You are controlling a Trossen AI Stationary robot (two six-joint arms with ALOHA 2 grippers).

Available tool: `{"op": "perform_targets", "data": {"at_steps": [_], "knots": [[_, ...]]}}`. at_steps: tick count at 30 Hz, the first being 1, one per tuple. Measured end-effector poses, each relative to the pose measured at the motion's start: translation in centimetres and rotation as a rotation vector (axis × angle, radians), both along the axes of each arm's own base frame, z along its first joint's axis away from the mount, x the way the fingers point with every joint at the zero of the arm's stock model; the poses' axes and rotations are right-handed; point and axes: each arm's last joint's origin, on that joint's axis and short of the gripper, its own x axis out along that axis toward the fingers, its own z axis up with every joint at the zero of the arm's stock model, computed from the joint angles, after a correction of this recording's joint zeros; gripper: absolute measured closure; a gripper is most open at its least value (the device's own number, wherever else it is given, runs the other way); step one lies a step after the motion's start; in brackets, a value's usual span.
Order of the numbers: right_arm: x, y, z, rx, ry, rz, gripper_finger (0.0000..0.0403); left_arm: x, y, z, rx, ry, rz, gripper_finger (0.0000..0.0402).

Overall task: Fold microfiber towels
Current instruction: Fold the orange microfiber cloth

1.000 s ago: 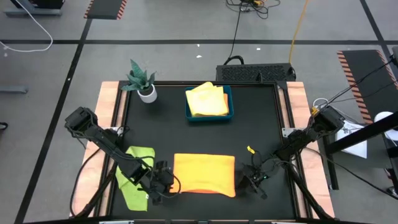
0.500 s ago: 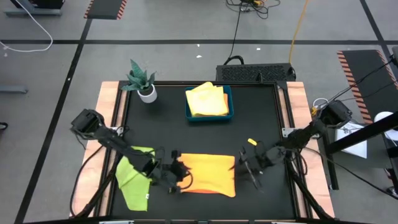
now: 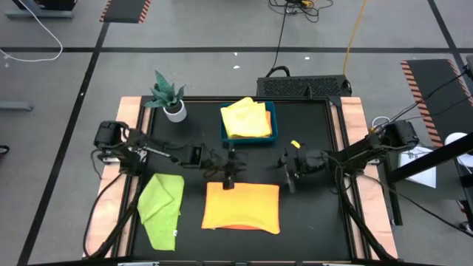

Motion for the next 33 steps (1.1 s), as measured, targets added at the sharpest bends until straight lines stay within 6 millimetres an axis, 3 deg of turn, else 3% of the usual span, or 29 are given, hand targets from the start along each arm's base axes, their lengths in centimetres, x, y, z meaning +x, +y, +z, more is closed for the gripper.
{"op": "perform_targets", "data": {"at_steps": [4, 8, 14, 18, 27, 33], "knots": [[-0.6, -2.0, -0.9, 0.043, 0.045, -0.085, 0.0234, 0.6, 1.7, 0.1, -0.089, -0.052, -0.054, 0.0314], [-1.1, -3.5, -1.4, 0.062, 0.066, -0.163, 0.0234, 1.6, 1.8, -0.9, -0.103, -0.109, -0.128, 0.0314], [-1.2, -3.7, -1.3, 0.047, 0.054, -0.159, 0.0234, 3.0, 1.2, -5.1, -0.101, -0.093, -0.172, 0.0314], [-1.1, -3.5, -1.2, 0.104, 0.045, -0.102, 0.0234, 3.6, 0.8, -6.6, -0.123, -0.127, -0.167, 0.0314], [-1.1, -2.8, -1.1, 0.154, 0.05, -0.077, 0.0234, 3.6, -0.8, -6.0, -0.228, -0.171, -0.114, 0.0314], [-1.2, -1.3, -1.3, 0.122, 0.068, -0.032, 0.0234, 3.5, -2.2, -5.8, -0.169, -0.201, -0.12, 0.0314]]}}
